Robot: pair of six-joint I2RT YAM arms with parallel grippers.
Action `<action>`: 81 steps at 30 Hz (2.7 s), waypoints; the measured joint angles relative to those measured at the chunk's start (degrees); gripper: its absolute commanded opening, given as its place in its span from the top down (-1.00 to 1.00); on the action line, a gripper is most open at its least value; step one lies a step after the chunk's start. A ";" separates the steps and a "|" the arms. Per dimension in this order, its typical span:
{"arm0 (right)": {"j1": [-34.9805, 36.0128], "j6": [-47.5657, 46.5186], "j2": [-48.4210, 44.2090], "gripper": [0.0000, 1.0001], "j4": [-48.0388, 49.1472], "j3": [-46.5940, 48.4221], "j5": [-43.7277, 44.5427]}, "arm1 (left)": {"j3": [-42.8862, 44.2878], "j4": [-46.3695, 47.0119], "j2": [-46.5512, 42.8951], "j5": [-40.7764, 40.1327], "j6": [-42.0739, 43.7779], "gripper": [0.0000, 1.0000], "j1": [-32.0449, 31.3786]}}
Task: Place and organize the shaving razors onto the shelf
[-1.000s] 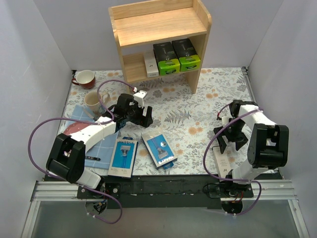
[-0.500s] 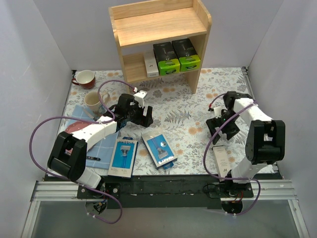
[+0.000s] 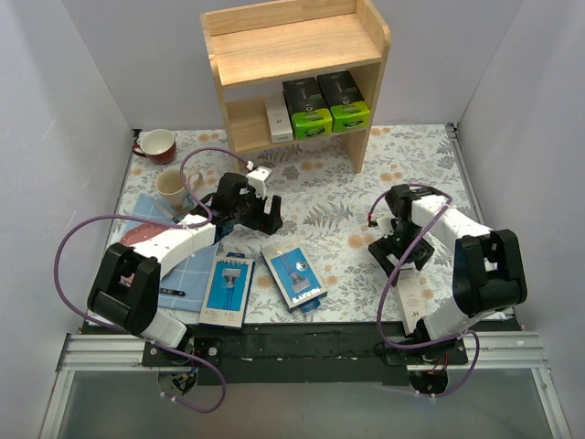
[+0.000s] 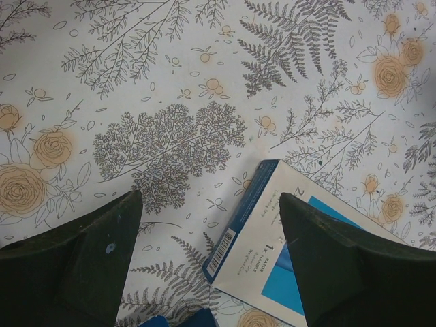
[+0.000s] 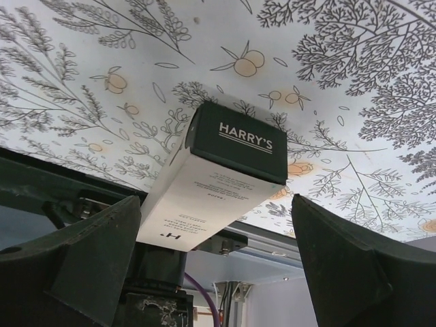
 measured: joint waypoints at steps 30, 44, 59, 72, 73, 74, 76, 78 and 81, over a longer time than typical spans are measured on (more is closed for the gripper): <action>1.03 7.63 20.92 -0.11 8.20 32.30 -8.09 | -1.97 4.76 -1.66 9.60 -1.20 -0.82 0.07; 0.44 21.46 35.36 -0.97 12.02 45.07 -13.66 | 10.80 7.45 16.90 13.73 -16.28 -0.96 -4.13; -17.64 26.18 11.52 -0.92 16.68 24.94 -19.30 | 37.38 -1.36 34.58 -13.03 -20.83 -0.96 -21.20; -25.57 28.11 8.04 -0.93 19.69 18.51 -23.61 | 48.59 -7.78 43.04 -29.92 -26.75 -0.96 -30.45; -26.21 28.28 7.26 -0.93 19.89 17.70 -23.93 | 49.46 -7.96 43.82 -30.84 -27.08 -0.96 -30.86; -26.69 28.35 6.54 -0.93 19.87 17.00 -24.15 | 49.99 -8.22 44.54 -31.67 -27.50 -0.96 -31.19; -27.23 28.50 5.09 -0.93 20.26 15.37 -24.94 | 50.03 -9.51 45.40 -33.07 -28.20 -0.96 -31.56; -27.45 28.61 3.67 -0.93 20.22 13.81 -25.62 | 50.03 -9.88 45.94 -33.55 -29.40 -0.90 -31.67; -27.78 28.72 2.16 -0.92 20.28 12.07 -26.56 | 50.03 -10.25 45.94 -33.83 -30.80 -0.79 -31.74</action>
